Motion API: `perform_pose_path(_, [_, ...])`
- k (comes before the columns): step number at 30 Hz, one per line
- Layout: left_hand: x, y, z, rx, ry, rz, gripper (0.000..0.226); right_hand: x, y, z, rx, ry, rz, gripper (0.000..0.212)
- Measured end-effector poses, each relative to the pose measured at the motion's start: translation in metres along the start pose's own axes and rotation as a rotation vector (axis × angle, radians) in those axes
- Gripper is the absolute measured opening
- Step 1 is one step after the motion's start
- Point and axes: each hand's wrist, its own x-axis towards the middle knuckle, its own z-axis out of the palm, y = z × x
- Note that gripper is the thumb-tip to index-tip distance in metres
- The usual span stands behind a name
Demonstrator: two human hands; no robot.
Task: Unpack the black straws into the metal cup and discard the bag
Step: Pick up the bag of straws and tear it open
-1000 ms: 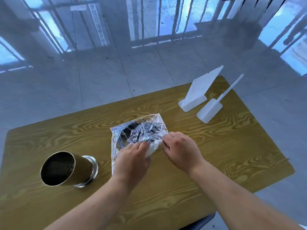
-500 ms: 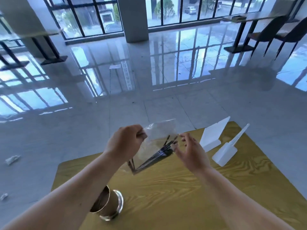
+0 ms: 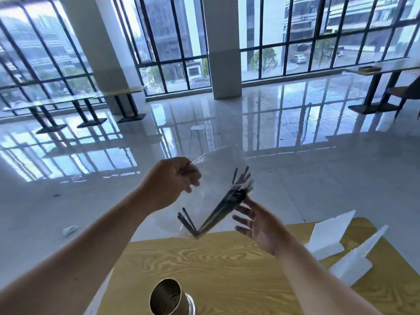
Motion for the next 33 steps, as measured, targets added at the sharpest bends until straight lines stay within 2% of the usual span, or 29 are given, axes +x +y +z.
perform_pose_path(3, [-0.007,-0.006,-0.029,-0.051,0.075,-0.067,0.022,0.012,-0.012,0.018,0.08,0.001,-0.041,0.043])
perform_pose_path(6, [-0.018,-0.014,-0.05,-0.123,0.116,-0.126,0.013,0.02,-0.016,0.039,-0.002,-0.017,-0.023,0.053])
perform_pose_path(10, [-0.035,-0.016,-0.07,-0.184,0.104,-0.15,0.005,0.022,-0.003,0.077,0.027,-0.093,0.059,0.053])
perform_pose_path(14, [-0.046,-0.013,-0.088,-0.218,0.073,-0.145,0.005,0.02,0.02,0.123,0.008,-0.158,0.096,0.047])
perform_pose_path(22, [-0.067,-0.013,-0.132,-0.277,0.064,-0.12,0.008,0.011,0.056,0.176,0.076,-0.218,0.166,0.05])
perform_pose_path(27, [-0.08,-0.025,-0.157,-0.348,0.103,-0.126,0.009,-0.003,0.052,0.184,0.078,-0.216,0.074,0.022])
perform_pose_path(33, [-0.091,-0.06,-0.167,-0.337,0.274,-0.222,0.01,-0.019,0.011,0.167,0.011,-0.106,-0.103,0.011])
